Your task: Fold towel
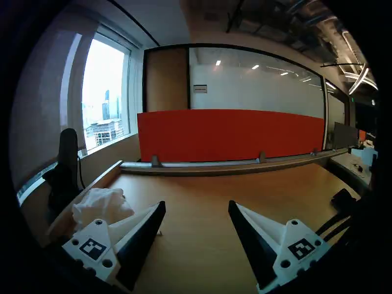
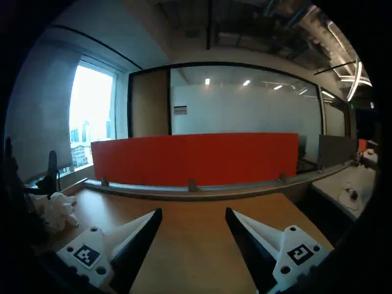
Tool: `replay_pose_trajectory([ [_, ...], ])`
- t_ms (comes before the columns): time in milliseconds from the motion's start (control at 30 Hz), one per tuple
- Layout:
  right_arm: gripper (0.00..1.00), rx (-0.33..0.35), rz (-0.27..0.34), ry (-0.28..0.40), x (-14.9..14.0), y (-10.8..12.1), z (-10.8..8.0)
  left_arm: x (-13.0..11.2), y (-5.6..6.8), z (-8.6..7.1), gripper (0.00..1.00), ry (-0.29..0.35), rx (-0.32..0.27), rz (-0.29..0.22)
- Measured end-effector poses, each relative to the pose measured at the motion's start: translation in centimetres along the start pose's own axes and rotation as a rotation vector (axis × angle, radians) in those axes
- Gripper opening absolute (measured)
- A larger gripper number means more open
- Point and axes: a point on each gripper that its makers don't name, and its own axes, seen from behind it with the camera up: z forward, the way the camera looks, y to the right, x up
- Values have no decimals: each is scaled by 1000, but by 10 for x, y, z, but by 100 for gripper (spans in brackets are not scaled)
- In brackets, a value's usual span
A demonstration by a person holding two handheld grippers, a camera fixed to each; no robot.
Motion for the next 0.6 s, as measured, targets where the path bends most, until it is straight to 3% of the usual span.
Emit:
replay_pose_trajectory([
  [267, 100, 1, 13, -5, 2, -8, 1, 3, 2, 3, 95, 30, -7, -19],
  [600, 100, -31, 6, -4, 6, -18, 5, 3, 3, 7, 95, 78, -28, -3],
])
